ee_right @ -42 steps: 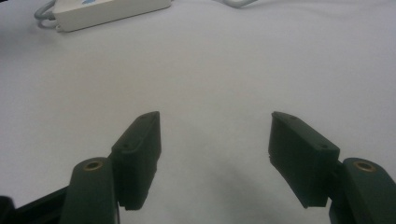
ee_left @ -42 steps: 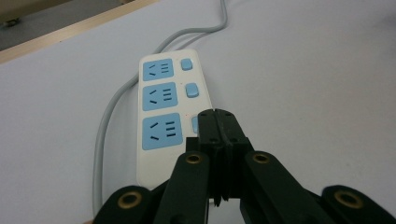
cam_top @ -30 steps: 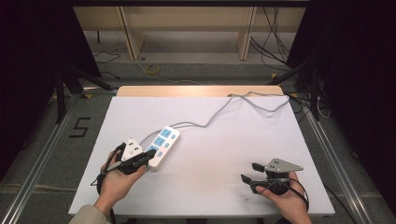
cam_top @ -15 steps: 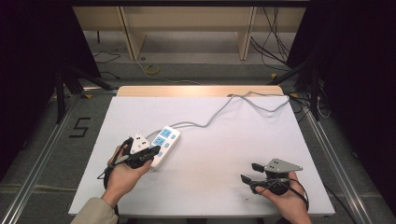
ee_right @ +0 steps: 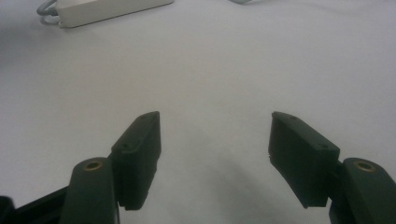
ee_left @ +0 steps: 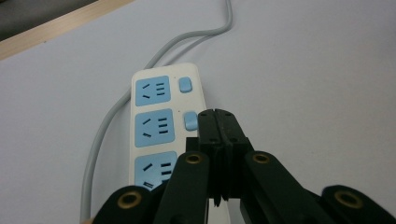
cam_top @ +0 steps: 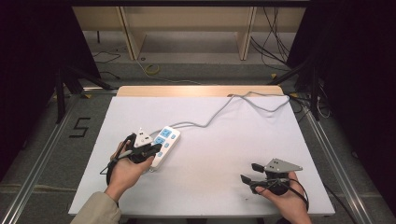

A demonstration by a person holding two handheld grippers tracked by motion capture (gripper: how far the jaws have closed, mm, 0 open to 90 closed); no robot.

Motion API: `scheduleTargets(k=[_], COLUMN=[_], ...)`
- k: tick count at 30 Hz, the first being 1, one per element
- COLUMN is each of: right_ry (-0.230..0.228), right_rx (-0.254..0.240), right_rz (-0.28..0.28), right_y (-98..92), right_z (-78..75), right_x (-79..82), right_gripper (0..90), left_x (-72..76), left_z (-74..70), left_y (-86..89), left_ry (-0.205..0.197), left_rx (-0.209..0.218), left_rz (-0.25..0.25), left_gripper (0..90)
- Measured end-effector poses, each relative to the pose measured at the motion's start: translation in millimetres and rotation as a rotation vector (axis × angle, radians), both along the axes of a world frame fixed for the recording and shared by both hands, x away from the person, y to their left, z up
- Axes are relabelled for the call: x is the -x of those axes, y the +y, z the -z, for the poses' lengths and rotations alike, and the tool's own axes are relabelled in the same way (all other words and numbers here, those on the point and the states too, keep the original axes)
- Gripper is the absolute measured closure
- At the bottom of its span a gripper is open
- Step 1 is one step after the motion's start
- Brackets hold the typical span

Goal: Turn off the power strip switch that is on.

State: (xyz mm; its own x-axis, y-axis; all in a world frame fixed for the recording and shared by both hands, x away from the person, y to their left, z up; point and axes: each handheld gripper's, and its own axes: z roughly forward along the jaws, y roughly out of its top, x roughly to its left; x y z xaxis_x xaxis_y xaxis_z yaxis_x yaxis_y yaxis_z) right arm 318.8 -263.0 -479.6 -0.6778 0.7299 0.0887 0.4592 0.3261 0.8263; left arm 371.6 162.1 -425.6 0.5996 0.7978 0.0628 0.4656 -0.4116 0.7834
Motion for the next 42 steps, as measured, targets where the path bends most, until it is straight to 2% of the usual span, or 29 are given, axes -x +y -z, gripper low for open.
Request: scheduleTargets(k=[6, 15, 26, 37, 42], right_ry=[0.0, 0.002, 0.002, 0.001, 0.006], right_rx=[0.0, 0.004, 0.005, 0.007, 0.009], right_rz=[-0.002, -0.005, -0.006, -0.008, -0.007], right_y=[0.2, 0.7, 0.6, 0.6, 0.8], right_z=[0.0, 0.0, 0.2, 0.3, 0.4], right_x=[0.2, 0.3, 0.1, 0.2, 0.3], right_gripper=[35.3, 35.3, 35.3, 35.3, 35.4], left_x=[-3.9, -10.2, -22.4, -32.1, -35.3], left_z=[-1.8, -3.1, -10.9, -10.0, -8.5], left_y=[-1.7, -5.5, -10.6, -14.4, -15.8], left_ry=[0.014, 0.061, 0.148, 0.212, 0.235], left_rx=[-0.006, -0.023, -0.076, -0.126, -0.138], left_rz=[-0.008, 0.001, 0.005, 0.015, 0.003], left_gripper=[89.4, 89.4, 89.4, 89.4, 89.4])
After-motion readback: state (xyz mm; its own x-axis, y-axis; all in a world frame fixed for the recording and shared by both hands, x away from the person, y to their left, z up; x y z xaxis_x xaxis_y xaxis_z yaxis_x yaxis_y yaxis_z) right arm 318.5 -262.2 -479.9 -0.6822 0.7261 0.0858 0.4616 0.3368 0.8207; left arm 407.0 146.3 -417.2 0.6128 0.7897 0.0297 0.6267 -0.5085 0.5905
